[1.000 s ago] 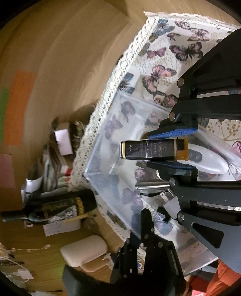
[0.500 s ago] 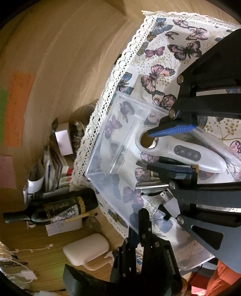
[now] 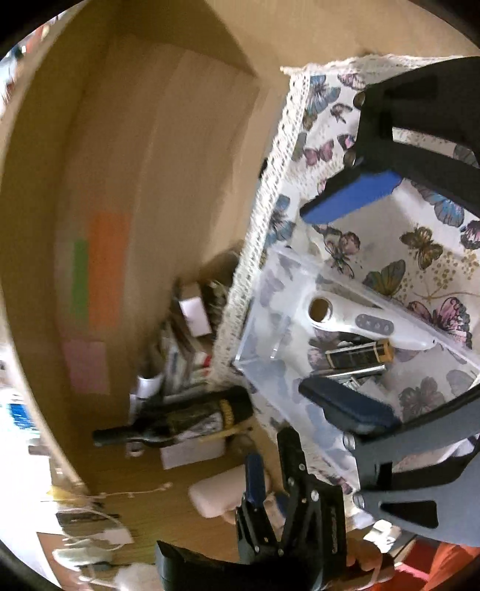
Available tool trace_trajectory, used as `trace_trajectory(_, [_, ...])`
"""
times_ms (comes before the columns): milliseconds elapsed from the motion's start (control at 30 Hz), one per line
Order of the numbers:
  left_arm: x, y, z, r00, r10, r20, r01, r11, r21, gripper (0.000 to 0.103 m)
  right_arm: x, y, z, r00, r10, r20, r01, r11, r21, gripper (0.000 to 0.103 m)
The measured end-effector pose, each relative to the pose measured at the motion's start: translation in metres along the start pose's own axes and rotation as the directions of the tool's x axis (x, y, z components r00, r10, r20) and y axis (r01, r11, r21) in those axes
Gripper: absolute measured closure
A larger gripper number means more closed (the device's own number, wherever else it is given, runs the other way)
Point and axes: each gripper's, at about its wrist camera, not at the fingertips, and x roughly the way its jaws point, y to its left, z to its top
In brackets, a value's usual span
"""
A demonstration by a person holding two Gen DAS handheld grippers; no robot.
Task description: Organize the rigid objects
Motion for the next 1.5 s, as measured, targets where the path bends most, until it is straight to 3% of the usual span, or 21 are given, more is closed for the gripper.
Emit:
trace_trajectory(200, [-0.034,-0.012,0.000,0.990,0.019,0.139,-0.015,0.999,-0.029,0.005,-0.033,-0.008,-0.006,0.997,-0.027,0.076,0.023,0.998,0.050,0.000])
trace_trajectory(300, [-0.052,-0.021,-0.005,0.973,0.045,0.225,-0.039,0.999,-0.032,0.003,-0.047,-0.010,-0.010,0.993,-0.040,0.108,0.034,0.998,0.056,0.000])
trace_trajectory(633, [-0.083,-0.051,-0.017,0.932,0.075,0.354,-0.079,0.997,-0.003,0.000,-0.081,-0.010,-0.023,0.977,-0.063,0.204,0.052,0.997,0.061,0.000])
trace_trajectory(900, [-0.096,-0.062,-0.023,0.915,0.065,0.398,-0.074,0.997,0.006,0.000,-0.092,-0.007,-0.029,0.968,-0.083,0.236,0.071,0.996,0.055,0.000])
trace_trajectory(1500, [-0.096,-0.063,-0.025,0.911,0.055,0.408,-0.066,0.998,0.014,0.000,-0.094,-0.005,-0.030,0.964,-0.098,0.249,0.086,0.995,0.058,0.000])
